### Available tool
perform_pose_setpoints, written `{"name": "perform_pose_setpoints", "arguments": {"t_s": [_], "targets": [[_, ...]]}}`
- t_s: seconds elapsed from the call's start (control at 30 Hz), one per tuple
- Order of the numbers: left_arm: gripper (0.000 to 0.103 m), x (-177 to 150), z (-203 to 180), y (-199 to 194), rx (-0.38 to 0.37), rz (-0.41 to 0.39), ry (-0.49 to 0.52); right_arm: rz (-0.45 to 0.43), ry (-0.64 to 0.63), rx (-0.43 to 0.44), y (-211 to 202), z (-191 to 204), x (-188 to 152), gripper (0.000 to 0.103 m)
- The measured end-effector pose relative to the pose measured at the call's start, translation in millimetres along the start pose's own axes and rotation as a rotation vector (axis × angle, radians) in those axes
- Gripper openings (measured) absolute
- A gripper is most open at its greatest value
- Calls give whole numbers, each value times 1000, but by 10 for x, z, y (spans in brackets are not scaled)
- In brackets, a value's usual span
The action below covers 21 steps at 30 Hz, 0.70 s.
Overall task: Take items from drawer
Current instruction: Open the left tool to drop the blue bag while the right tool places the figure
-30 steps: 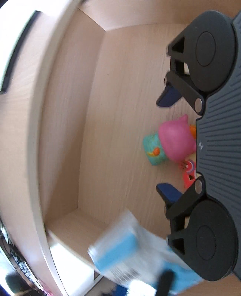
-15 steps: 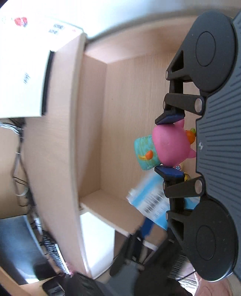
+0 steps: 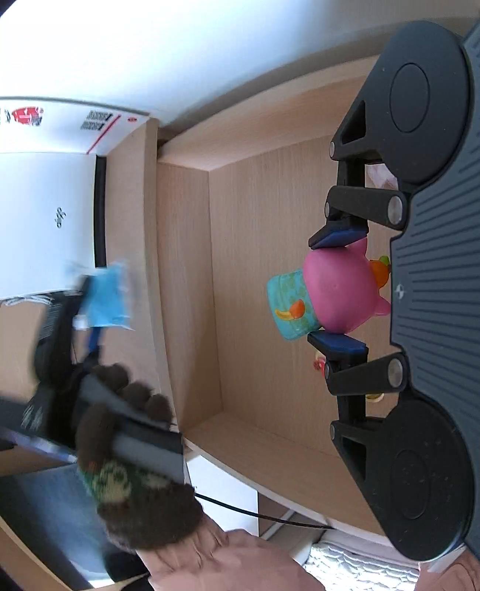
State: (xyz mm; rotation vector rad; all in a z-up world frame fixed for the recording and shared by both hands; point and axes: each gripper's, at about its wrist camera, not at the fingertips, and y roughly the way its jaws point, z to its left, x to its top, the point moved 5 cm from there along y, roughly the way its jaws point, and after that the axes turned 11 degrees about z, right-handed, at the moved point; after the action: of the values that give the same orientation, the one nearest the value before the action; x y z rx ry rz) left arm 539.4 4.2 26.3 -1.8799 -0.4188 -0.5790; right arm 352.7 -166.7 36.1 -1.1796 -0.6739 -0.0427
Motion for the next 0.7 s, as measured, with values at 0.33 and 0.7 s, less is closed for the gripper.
{"name": "perform_pose_setpoints", "arguments": {"t_s": [0.33,0.7], "targets": [[65,-65,149,-997,-114,-298,-19,-39,101,-20,169,-269,492,48],[65,-1490,131,-532,-224,250,-23,-256,163,-98,336,-537,2187,63]]}}
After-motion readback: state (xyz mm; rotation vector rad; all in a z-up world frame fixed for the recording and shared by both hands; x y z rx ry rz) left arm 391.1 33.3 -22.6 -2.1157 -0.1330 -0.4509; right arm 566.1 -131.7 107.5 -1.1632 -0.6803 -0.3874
